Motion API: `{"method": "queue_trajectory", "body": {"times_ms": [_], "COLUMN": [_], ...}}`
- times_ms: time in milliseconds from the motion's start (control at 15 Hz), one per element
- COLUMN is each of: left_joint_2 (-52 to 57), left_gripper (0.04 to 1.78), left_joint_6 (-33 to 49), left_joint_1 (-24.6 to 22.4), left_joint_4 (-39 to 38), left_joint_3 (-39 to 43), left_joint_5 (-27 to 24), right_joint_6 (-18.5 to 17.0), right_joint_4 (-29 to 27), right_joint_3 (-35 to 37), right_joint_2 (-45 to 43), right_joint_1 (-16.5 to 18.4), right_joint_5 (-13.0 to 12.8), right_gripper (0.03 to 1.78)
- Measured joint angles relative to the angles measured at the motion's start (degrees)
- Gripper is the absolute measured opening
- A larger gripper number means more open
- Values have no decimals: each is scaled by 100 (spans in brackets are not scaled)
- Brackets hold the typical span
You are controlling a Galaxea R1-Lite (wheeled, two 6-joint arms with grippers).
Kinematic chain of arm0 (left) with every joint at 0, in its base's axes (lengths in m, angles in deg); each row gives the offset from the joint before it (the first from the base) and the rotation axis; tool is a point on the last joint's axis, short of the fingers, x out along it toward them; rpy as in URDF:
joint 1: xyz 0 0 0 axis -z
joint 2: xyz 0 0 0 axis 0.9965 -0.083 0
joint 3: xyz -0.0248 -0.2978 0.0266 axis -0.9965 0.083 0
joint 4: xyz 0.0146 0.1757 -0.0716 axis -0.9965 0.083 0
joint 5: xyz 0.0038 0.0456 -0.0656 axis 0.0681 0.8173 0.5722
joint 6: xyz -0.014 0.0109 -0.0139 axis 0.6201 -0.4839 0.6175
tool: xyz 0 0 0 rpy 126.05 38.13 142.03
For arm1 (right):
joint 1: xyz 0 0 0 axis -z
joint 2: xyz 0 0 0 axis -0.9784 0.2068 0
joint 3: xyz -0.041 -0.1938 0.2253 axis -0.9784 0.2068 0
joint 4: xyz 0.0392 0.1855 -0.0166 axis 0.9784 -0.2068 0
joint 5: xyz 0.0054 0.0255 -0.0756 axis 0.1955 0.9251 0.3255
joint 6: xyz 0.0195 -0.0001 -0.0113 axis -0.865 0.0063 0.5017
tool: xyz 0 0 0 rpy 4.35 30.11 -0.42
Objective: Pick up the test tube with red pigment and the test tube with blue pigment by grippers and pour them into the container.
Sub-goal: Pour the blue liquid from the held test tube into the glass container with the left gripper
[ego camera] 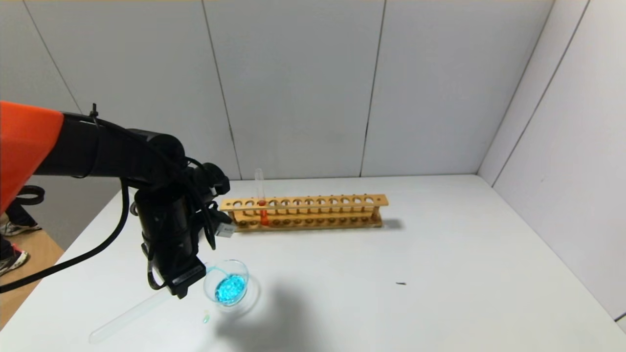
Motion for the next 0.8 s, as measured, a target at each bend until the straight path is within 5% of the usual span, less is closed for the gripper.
{"method": "queue_trajectory", "body": {"times_ms": [800], "left_joint_2": [-1240], "left_gripper": [30], "left_joint_6": [746], "left_joint_1": [496], "left_joint_4": [1709], "left_joint_3": [-1720], "left_joint_5": [513], "right_joint_6": [0], "right_joint_4": [0], "right_joint_3": [0], "right_joint_2": [0], "right_joint_1": [0], "right_joint_5": [0], "right_gripper": [171]}}
